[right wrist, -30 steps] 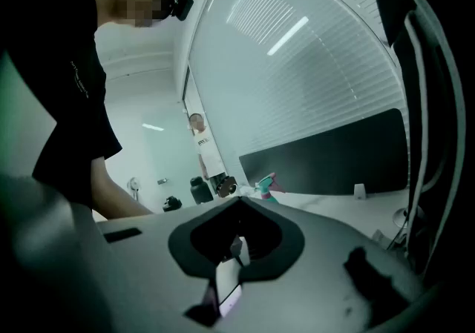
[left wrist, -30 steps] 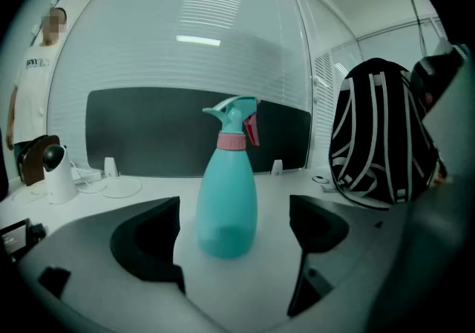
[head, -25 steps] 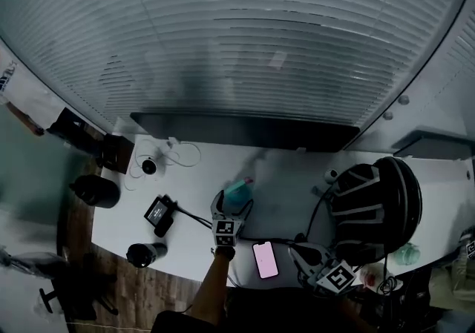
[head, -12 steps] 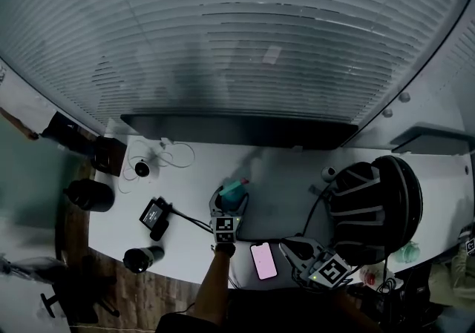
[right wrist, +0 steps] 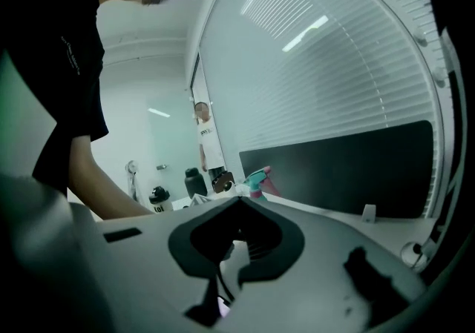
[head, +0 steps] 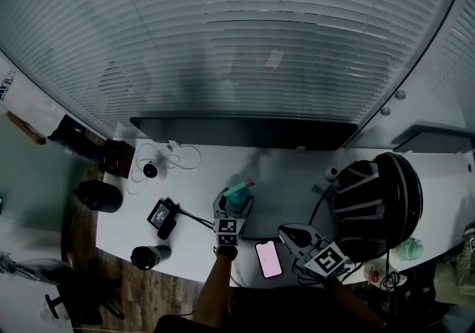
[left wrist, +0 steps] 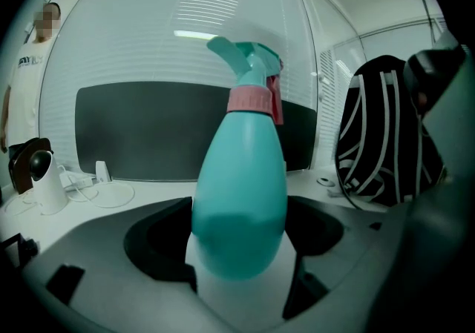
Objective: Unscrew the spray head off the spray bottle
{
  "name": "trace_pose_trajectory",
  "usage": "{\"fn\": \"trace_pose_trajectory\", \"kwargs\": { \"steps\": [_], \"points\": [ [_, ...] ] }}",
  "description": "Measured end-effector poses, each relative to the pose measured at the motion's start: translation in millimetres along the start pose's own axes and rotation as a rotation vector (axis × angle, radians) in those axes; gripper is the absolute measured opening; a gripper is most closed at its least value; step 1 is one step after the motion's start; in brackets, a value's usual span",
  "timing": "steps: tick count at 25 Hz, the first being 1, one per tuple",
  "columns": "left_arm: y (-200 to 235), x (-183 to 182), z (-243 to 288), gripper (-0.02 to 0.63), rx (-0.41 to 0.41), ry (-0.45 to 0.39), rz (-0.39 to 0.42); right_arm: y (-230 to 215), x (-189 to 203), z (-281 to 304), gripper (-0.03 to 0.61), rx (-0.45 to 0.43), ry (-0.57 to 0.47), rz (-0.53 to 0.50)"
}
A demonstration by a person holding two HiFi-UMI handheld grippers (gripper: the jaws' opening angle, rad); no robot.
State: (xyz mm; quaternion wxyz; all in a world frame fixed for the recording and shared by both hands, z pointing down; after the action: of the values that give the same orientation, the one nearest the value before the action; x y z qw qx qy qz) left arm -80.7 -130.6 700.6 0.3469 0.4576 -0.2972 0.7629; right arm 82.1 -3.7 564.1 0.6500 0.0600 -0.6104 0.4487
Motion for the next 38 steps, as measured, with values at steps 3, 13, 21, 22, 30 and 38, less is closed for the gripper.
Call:
{"fn": "trace_pose_trajectory", "kwargs": {
  "steps": [3, 13, 21, 22, 30, 38],
  "points": [
    [-7.8, -13.9, -24.7, 0.386, 0.007, 0.052, 0.008, 5.6, -8.5, 7.5, 0.002, 0.015, 0.040, -0.065],
    [-11.4, -35.2, -92.8, 0.387, -0.066, 0.041, 0.019, 44.1, -47.3, 41.5, 0.003, -0.099, 0.041, -0.181],
    [-7.9, -39.5, -111.4, 0.385, -0.113, 0.045, 0.018, 67.8, -48.3, 68.0, 0.051, -0.149, 0.127, -0.195],
    [-7.6, -40.4, -111.1, 0.387, -0.116, 0.048, 0.016, 69.4, -48.3, 71.6, 0.075, -0.150, 0.142, -0.191],
    [-11.3, -56.3, -112.1, 0.387, -0.210, 0.071, 0.030, 77.3, -51.1, 97.8, 0.184, -0.085, 0.205, -0.183],
    [1.1, -54.4, -111.9, 0.385, -0.487, 0.184, 0.311, 68.4, -60.2, 106.2, 0.209, -0.070, 0.264, 0.413]
  ]
}}
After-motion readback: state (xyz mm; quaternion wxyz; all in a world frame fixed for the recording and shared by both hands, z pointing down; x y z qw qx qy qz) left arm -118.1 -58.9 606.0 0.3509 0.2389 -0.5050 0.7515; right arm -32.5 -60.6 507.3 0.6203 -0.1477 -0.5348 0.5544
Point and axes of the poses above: the fingertips, and each gripper's own axes: z forward along the fingers, y to its left, x out of its underside, the point moved 6 cm from there along -z, backward along the fingers, and after that the axes turned 15 degrees about z, right-handed, at the moved point
